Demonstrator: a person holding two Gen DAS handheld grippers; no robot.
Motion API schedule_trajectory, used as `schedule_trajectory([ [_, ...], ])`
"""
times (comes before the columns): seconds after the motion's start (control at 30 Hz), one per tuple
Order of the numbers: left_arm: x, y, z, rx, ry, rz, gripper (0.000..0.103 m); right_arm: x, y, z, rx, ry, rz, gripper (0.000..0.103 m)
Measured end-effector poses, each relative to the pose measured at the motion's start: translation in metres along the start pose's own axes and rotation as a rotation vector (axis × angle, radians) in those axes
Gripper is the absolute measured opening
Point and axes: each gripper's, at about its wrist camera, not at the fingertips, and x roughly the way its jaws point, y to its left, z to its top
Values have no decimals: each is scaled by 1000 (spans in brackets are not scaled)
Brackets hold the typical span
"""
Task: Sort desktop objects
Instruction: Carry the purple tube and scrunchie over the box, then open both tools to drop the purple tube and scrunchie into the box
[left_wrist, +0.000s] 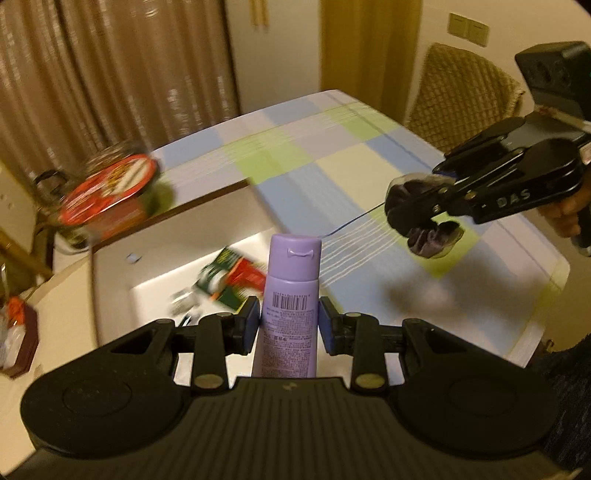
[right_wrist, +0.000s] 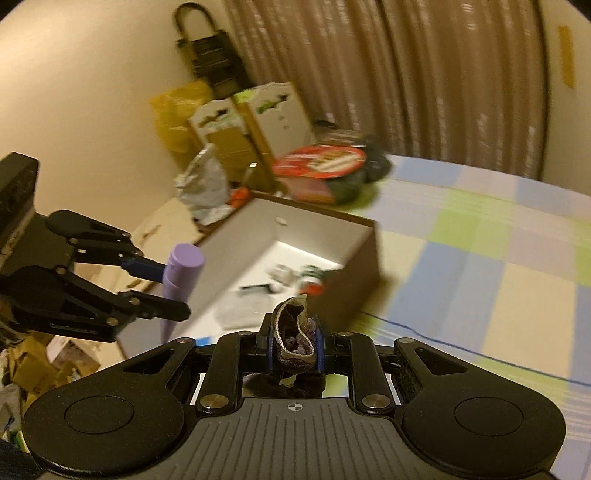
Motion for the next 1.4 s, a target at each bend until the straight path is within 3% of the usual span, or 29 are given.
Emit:
schedule_trajectory([
  [0.17,-13,26,-25,-17,22,22,29,26,33,5,-35,26,33,19],
  [0.5,-10,59,-57,12,66,-27,29,78,68,-6,-59,123,37,19],
  [1.07,4,89,-74,59,81,-131,29,149,94,-38,-24,259,-32,20],
  [1.1,4,90,-74,61,81,-134,29,151,94,-39,-18,262,-24,26],
  [1.13,5,91,-74,62,80,-137,29,152,95,-39,-21,255,-29,54],
  [1.17,5,93,-74,62,79,-139,29,152,96,-40,-24,248,-34,76],
  [1.4,9,98,-75,79,86,-162,29,152,97,-41,2,251,-60,76],
])
